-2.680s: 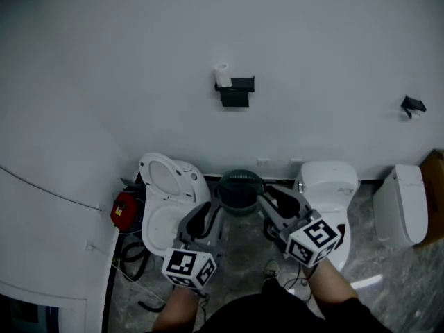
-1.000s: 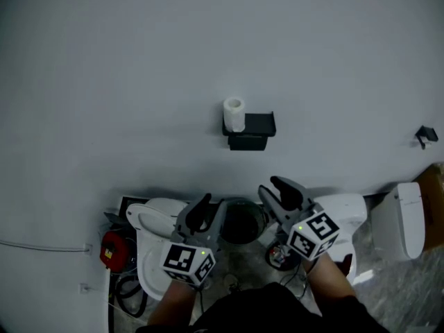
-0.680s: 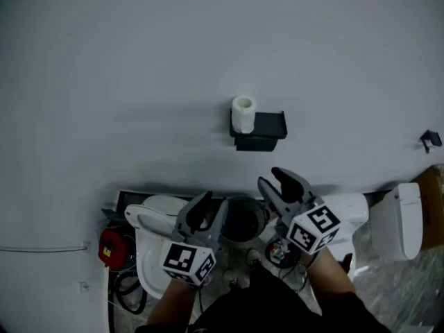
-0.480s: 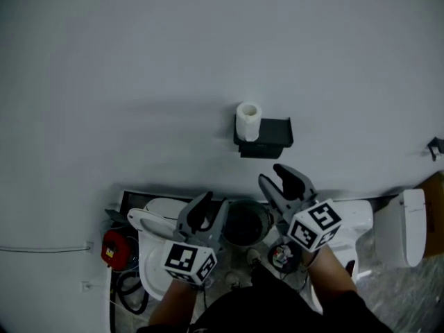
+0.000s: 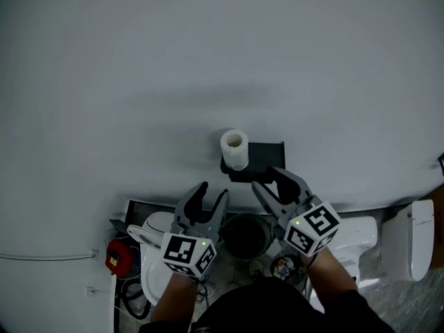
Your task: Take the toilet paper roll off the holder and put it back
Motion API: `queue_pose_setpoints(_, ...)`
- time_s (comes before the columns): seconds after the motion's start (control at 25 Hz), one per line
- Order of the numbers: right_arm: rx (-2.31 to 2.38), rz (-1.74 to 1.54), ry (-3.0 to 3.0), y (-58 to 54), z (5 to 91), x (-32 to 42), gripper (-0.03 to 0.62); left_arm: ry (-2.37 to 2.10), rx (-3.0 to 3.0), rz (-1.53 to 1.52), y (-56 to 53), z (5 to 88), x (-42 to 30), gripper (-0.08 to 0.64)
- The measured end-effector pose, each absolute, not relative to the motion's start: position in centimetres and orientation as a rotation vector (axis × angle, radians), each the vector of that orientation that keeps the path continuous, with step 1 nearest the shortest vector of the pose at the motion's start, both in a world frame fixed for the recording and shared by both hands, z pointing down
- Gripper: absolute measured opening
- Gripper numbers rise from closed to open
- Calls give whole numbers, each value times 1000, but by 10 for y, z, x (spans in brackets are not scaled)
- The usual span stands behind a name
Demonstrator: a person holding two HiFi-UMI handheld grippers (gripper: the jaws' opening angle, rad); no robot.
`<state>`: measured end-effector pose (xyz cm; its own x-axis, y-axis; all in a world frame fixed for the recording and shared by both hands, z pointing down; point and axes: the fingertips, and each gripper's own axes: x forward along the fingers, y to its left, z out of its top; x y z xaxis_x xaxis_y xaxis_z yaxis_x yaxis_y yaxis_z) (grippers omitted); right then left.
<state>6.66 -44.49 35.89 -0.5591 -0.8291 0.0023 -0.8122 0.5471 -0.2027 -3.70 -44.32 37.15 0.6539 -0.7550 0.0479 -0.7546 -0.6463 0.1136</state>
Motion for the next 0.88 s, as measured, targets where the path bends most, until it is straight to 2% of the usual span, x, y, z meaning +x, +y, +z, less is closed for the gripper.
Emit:
queue_pose_setpoints(0.48,-1410,-299,2663,-473,365,116,178,-1332,2713,67,-503,379,10,312)
queue_pose_setpoints(0.88,-1560,-311,2599,-465,368,140,178,-1283,2765,73,-539,373,30,339)
